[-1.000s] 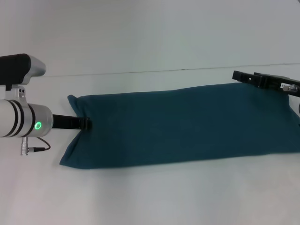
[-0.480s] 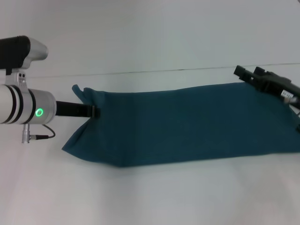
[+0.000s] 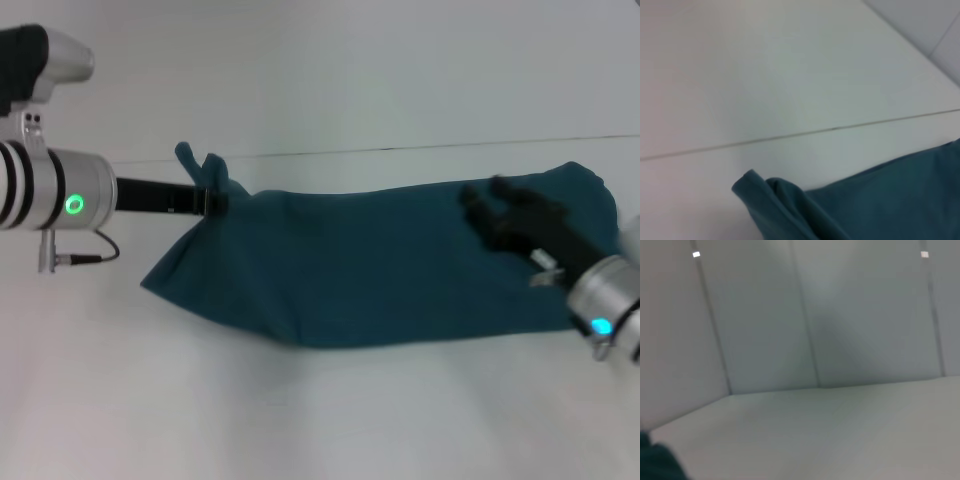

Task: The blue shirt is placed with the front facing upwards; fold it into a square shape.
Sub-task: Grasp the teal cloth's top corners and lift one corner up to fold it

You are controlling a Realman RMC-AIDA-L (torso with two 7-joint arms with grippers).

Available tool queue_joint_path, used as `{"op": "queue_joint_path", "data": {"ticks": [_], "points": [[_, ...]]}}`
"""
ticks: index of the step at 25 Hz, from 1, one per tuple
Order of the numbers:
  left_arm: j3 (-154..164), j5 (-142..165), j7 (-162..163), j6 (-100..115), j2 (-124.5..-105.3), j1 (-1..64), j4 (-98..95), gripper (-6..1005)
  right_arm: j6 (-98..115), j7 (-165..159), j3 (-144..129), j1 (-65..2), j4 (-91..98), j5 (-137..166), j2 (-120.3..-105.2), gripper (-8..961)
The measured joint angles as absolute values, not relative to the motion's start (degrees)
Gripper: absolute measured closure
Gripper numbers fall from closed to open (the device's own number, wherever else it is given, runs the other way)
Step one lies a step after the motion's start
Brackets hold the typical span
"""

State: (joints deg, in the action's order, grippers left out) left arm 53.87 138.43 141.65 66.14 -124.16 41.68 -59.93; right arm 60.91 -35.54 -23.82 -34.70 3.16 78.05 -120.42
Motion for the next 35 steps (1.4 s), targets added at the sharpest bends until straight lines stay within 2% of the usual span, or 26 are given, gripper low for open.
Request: {"op": "queue_joint_path", "data": {"ticks": [4,7,12,26,32,35], "points": [[53.9,138.0,142.3,68.9,-124.18,41.4,-64.1,976,59.5,-28.5,-23.8,-37.8,-2.4,77.6,-120.61,448],[53.9,138.0,142.8,70.1,-124.24,41.3,-65.9,976,56.5,-24.4,-23.6,-40.5,-5.6,77.6,-120.76,692],[53.9,137.4,143.3,71.2,-124.24,40.8,-68.2,976,49.2,-22.8,-23.3,-45.6,-9.4,77.9,-120.91,888],[53.9,135.8,143.0,72.4,-124.1,39.4,-69.8,975,39.5,-22.6,-20.9,-55.6,-18.2,84.0,-121.52,953],[53.9,135.0,143.0,73.5,-124.02,38.4,-72.0,974,36.6,-22.8,-10.7,-56.1,-20.8,95.7,-121.55,950],[53.9,135.0,143.1,73.7,-124.01,37.9,-72.4,974,37.6,-22.5,-6.0,-54.1,-22.0,99.8,-121.13,949]]}}
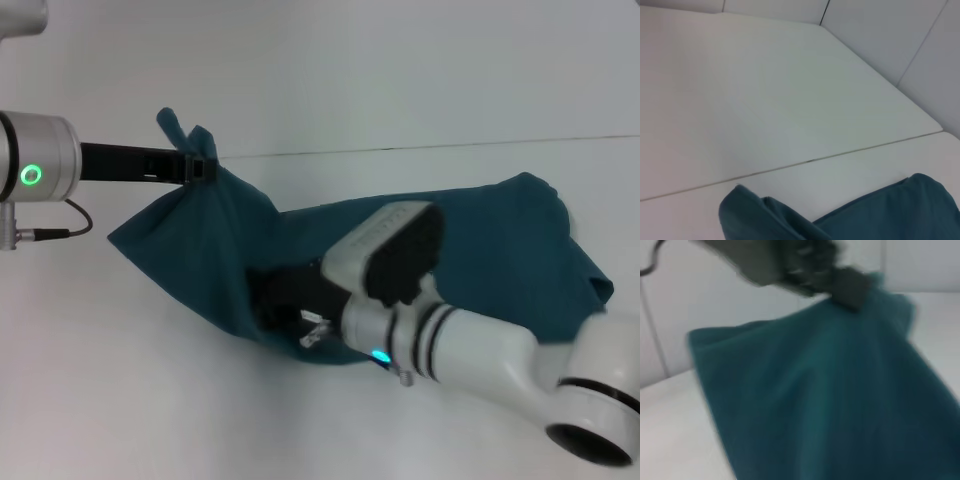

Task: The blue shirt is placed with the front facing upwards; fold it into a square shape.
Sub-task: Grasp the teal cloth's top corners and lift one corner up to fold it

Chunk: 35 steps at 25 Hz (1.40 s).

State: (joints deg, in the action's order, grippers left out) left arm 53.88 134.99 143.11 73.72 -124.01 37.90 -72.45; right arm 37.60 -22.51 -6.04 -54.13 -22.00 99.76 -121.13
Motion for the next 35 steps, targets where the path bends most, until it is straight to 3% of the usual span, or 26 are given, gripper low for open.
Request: {"op": "queue_joint_path", "data": {"ticks": [4,8,28,31,35], "points": [[53.9,134.8,143.3,74.4,-124.05,37.1,-73.9,974,45.9,-22.9,-1.2,-46.4,-21.0,100.4,-120.13,948],[53.7,134.1,143.4,75.0,-124.09,36.6,-75.0,974,50.4,-23.7,3.3,-40.3,-18.5,100.4,-120.13,946],[53.9,131.5,143.7,75.2,-124.08,35.2,-77.8,973,31.8,-23.7,4.1,-54.8,-26.7,108.9,-121.47,938],[53.7,131.4,143.7,75.2,-124.07,35.2,-78.0,973,33.0,-23.6,4.3,-53.4,-27.4,109.3,-120.94,937],[53.7,131.4,143.7,75.3,-124.04,35.2,-78.6,973,44.1,-23.7,6.1,-44.3,-26.3,109.4,-119.9,935]]}}
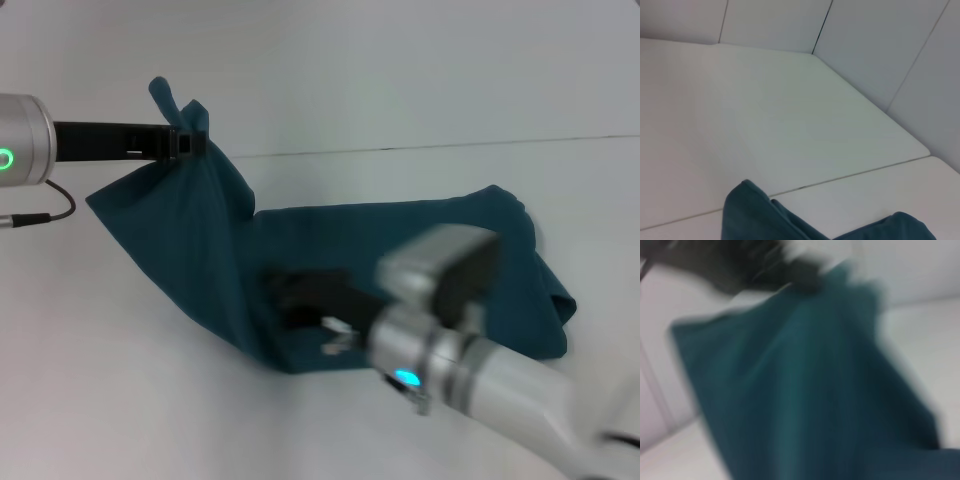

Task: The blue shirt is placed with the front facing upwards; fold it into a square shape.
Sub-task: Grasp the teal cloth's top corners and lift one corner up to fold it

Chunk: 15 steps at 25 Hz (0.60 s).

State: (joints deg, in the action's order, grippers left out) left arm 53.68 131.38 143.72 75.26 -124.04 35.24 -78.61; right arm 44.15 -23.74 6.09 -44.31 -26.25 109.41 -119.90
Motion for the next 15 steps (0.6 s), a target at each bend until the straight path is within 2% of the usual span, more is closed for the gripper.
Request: {"op": "queue_joint_path", "data": {"ticks": [2,5,15], "points": [[53.8,131.4,143.8,75.5,-124.06,35.2,-79.1,973,49.5,-23.7,7.2,-40.3,-24.5,109.4,-119.94,934],[53.9,130.7,143.8,76.0,-124.1,35.2,-79.8,974,50.9,-23.6,9.1,-38.4,-22.6,109.4,-120.18,933],[55.0,125.9,143.8,78.1,-124.3,33.7,-83.6,974,36.3,-23.8,10.4,-48.6,-25.0,110.4,-120.98,929]]}}
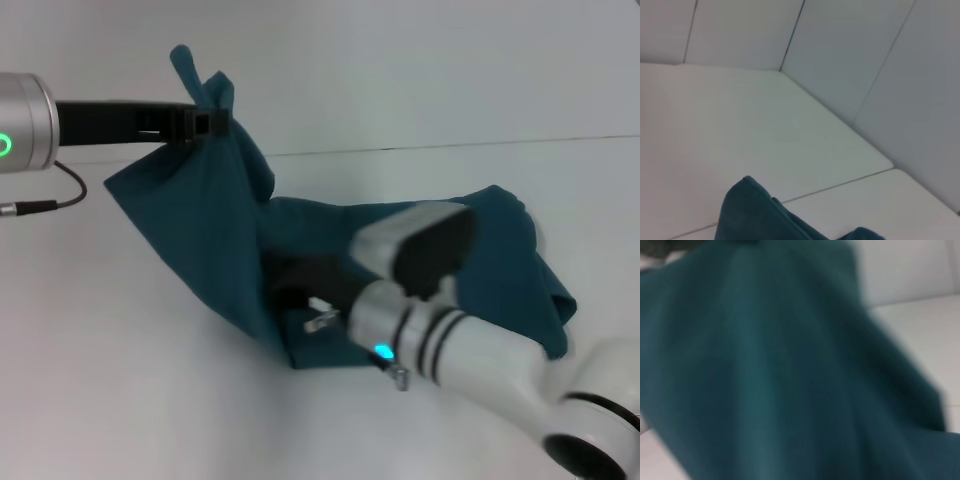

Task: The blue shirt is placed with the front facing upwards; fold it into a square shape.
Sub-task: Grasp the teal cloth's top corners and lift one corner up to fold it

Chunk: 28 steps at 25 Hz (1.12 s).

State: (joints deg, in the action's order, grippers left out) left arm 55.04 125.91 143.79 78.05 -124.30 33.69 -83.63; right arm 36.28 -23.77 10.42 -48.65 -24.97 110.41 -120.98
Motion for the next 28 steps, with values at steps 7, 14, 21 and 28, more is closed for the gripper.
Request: {"op": "queue_joint_path", "data": {"ticks": [7,14,21,28], "points": [[57.4,123.2,144.1,78.2,-124.29,32.6,-86.2,974,29.0,-23.8,10.9,-54.8,-27.9,112.1,-121.46,926],[58.3,123.0,144.5,77.6,-124.19,32.5,-86.7,975,33.4,-23.2,11.6,-50.8,-29.8,112.2,-120.51,924],[58.6,122.6,144.5,77.3,-124.26,33.0,-86.5,975,40.4,-23.5,16.3,-42.5,-25.4,112.2,-120.36,921],[60.1,121.0,144.6,75.9,-124.36,33.0,-86.4,974,32.4,-23.6,16.7,-49.6,-24.2,112.2,-121.03,918]]}}
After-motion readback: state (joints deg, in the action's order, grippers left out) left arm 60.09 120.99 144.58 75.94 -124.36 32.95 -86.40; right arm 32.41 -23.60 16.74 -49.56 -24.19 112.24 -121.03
